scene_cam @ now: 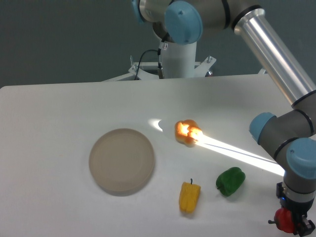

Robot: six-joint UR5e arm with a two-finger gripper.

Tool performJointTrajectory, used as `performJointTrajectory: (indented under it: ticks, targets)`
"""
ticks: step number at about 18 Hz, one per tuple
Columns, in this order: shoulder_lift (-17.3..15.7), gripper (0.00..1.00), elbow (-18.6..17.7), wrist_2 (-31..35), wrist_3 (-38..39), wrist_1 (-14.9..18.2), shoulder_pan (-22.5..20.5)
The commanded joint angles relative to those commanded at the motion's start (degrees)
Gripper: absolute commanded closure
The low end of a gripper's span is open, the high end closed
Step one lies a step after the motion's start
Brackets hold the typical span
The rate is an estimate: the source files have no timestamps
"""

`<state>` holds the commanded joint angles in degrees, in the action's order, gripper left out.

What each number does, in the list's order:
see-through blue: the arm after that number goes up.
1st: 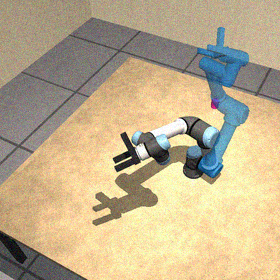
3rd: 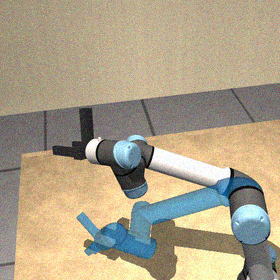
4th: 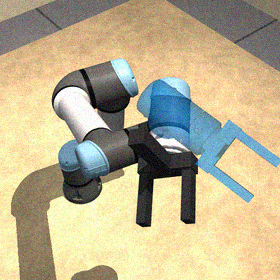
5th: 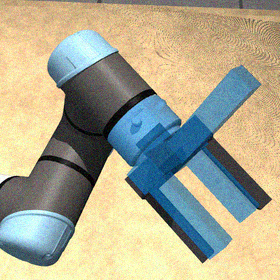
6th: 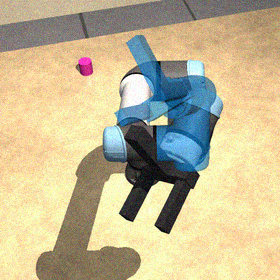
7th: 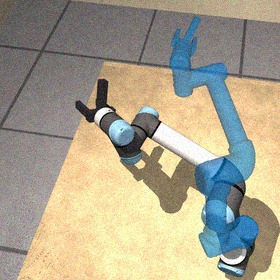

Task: Place the red pepper on the plate
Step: 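Carry the held red pepper in the gripper over to the beige plate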

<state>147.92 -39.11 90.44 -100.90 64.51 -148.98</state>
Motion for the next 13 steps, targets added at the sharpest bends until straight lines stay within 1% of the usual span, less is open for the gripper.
performJointTrajectory:
  ticks: [3,4,5,6,7,8,9,10,12,13]
  targets:
    - [-0.96,0.50,-0.96,0.17,0.00,0.35,0.87]
    - [-1.66,0.50,-2.01,0.18,0.17,0.53,1.40]
    - [-3.06,0.50,-4.11,0.26,0.44,0.61,2.02]
    - [-4.64,0.50,-5.87,0.00,1.74,0.70,2.46]
    - [-6.31,0.50,-7.45,-0.09,2.63,1.75,2.72]
    - [-8.16,0.50,-9.04,-0.09,3.16,2.98,3.68]
    - [-10.18,0.50,-11.23,0.09,4.64,3.16,5.00]
    - [-12.98,0.50,-14.64,0.00,5.27,3.25,5.45]
    - [-18.08,0.50,-20.19,0.00,6.49,4.21,8.51]
    - [-20.28,0.50,-23.00,0.00,9.11,4.31,10.18]
